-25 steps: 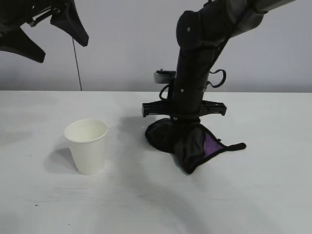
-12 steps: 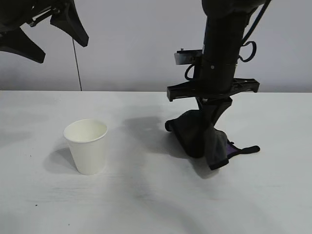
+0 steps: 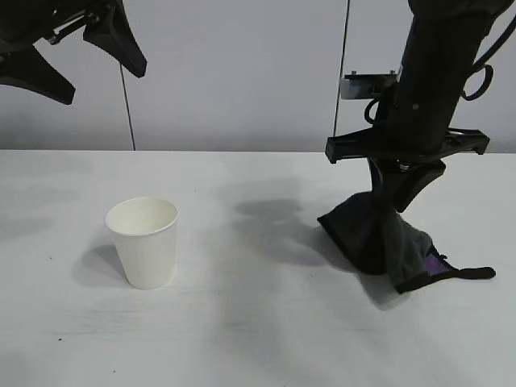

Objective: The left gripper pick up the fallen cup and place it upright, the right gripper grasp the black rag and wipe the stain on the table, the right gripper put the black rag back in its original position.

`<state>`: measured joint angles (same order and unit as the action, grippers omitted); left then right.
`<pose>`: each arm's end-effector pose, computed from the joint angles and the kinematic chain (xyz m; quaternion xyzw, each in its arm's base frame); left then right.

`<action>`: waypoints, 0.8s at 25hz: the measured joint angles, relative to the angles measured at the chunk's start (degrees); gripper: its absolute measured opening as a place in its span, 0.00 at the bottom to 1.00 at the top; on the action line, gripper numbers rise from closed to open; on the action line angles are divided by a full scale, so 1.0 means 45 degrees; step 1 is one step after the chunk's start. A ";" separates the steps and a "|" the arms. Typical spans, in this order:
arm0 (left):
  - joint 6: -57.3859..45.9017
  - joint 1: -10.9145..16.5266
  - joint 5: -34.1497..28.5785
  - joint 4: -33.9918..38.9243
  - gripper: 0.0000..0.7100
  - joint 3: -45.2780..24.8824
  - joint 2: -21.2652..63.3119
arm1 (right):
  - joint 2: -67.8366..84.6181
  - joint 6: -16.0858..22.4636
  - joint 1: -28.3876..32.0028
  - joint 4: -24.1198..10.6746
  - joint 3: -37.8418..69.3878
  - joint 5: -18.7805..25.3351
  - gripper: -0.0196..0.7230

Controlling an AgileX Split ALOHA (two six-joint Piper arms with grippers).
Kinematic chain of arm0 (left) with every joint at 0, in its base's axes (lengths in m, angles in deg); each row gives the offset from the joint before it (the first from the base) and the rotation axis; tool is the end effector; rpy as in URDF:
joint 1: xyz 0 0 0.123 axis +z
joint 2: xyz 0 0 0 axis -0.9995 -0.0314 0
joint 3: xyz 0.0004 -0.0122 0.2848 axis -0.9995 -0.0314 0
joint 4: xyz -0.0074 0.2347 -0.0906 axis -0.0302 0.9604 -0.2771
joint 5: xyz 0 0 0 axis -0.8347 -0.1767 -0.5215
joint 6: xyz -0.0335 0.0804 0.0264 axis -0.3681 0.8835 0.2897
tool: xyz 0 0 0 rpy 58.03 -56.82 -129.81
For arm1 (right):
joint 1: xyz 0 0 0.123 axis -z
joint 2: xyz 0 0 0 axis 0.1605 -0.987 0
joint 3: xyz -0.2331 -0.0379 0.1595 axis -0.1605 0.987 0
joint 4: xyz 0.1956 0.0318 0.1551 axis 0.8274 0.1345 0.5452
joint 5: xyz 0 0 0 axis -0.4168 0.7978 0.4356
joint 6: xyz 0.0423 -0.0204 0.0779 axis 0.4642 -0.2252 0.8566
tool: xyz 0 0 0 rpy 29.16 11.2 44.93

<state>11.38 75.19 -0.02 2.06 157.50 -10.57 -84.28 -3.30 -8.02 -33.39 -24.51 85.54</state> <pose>0.3480 -0.1104 0.2809 0.0816 0.9298 -0.2141 0.2879 0.3719 0.1129 0.1920 -0.0988 0.9890 0.0081 0.1101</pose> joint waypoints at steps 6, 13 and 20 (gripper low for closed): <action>0.0003 0.0000 -0.0035 0.0000 0.95 0.0000 0.0000 | 0.0494 0.0202 0.0000 -0.0076 0.0025 0.0071 0.94; 0.0003 0.0000 -0.0035 0.0000 0.95 0.0000 0.0000 | 0.2173 0.0432 0.0411 0.1722 0.0040 -0.0227 0.96; 0.0003 0.0000 -0.0035 0.0000 0.95 0.0000 0.0000 | 0.2486 -0.0327 0.0749 0.3827 0.0051 -0.0242 0.96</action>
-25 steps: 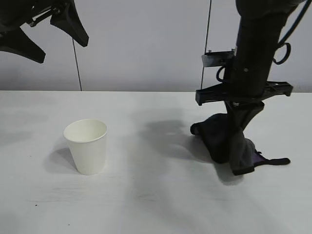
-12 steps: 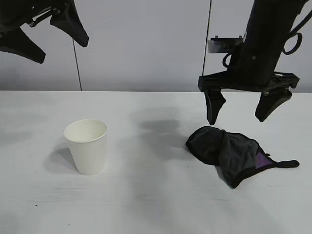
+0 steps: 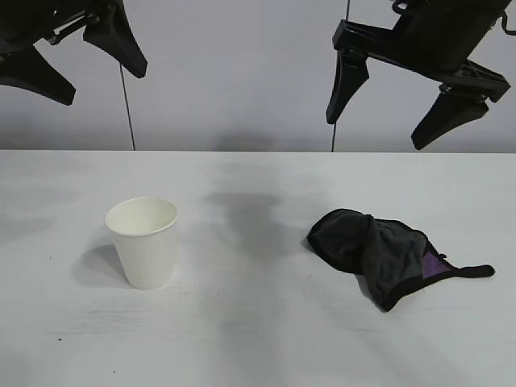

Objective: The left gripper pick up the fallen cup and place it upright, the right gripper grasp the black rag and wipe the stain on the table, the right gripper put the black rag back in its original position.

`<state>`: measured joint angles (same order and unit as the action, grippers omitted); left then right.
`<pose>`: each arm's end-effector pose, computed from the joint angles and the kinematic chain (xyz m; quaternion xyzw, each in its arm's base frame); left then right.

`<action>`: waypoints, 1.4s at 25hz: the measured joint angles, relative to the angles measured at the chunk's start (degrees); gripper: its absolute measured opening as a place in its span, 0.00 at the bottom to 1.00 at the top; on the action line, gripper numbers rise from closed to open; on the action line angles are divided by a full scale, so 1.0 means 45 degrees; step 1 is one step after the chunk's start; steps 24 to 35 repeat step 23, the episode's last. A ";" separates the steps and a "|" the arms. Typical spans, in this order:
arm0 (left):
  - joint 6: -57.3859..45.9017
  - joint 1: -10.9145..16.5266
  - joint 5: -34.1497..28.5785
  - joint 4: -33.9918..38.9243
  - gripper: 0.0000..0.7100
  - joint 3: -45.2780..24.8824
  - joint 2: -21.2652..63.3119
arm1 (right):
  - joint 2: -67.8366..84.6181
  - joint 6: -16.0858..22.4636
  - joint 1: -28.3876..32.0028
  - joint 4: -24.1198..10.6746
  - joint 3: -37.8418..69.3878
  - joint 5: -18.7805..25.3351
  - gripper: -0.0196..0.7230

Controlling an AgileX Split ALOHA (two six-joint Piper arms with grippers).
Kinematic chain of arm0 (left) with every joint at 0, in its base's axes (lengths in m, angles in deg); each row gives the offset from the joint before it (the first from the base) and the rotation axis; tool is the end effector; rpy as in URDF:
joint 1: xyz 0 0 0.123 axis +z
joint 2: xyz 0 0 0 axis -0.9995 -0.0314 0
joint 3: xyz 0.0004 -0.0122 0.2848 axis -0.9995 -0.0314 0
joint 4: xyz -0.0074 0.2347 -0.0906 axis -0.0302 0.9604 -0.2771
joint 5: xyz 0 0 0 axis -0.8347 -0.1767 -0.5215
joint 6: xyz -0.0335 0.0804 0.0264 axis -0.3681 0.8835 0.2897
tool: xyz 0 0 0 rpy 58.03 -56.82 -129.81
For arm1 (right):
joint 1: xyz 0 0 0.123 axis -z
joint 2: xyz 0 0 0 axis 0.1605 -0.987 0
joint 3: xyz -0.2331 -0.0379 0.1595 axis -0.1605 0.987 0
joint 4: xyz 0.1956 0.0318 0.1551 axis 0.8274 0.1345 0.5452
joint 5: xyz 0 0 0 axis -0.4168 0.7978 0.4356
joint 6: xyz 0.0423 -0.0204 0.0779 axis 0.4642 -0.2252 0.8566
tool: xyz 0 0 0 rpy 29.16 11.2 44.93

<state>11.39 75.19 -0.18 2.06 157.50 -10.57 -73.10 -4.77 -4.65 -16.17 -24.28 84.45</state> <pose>0.3478 -0.1105 0.2808 0.0821 0.9301 -0.2143 0.2867 0.3544 0.1063 0.2679 -0.0088 0.9705 0.1502 0.1886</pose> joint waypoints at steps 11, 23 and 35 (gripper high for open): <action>0.0011 0.0000 -0.0010 0.0000 0.95 0.0000 0.0000 | 0.0000 -0.0146 0.0000 0.0036 0.0037 -0.0177 0.96; 0.0011 0.0000 -0.0010 0.0000 0.95 0.0000 0.0000 | 0.0000 -0.0146 0.0000 0.0074 0.0037 -0.0299 0.96; 0.0011 0.0000 -0.0010 0.0000 0.95 0.0000 0.0000 | 0.0000 -0.0146 0.0000 0.0074 0.0037 -0.0299 0.96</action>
